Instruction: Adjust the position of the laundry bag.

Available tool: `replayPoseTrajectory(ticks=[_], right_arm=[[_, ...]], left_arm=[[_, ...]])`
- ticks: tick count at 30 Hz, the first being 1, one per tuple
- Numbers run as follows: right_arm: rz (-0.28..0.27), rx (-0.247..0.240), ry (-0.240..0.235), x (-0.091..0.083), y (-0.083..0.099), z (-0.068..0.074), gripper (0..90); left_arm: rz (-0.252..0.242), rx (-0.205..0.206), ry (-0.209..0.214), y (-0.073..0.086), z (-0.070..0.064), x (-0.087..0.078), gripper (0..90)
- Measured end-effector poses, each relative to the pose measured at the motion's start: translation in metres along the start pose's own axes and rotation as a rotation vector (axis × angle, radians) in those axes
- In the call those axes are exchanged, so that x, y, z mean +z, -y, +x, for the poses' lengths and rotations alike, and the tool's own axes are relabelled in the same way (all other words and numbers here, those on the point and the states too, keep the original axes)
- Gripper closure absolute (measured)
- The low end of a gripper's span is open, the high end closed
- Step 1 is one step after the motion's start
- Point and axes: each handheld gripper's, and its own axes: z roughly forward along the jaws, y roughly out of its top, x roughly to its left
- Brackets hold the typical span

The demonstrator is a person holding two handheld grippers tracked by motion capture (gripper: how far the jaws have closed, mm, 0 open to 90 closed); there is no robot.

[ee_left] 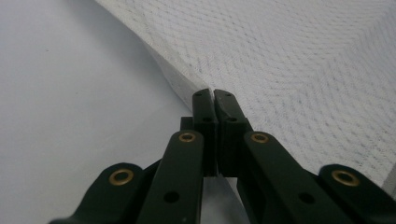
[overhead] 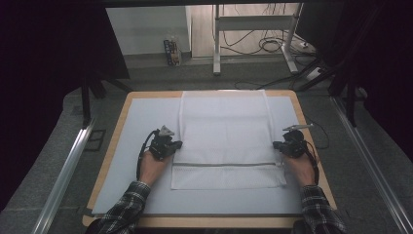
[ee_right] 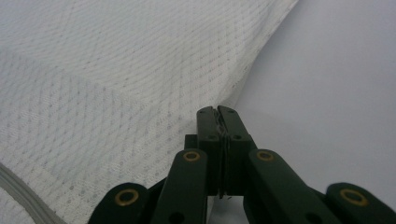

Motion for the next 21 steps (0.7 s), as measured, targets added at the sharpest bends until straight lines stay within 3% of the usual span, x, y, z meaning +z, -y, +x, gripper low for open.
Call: replayPoseTrajectory(ticks=[8,21], right_arm=[[0.008,-0.015,-0.034,-0.003,0.003,0.005,87.6],[0.014,-0.097,-0.060,-0.010,0.008,0.020,87.5]], left_arm=[[0.012,-0.007,0.031,0.002,0.004,-0.006,89.0],[0.037,0.012,0.047,0.011,0.000,-0.029,88.8]])
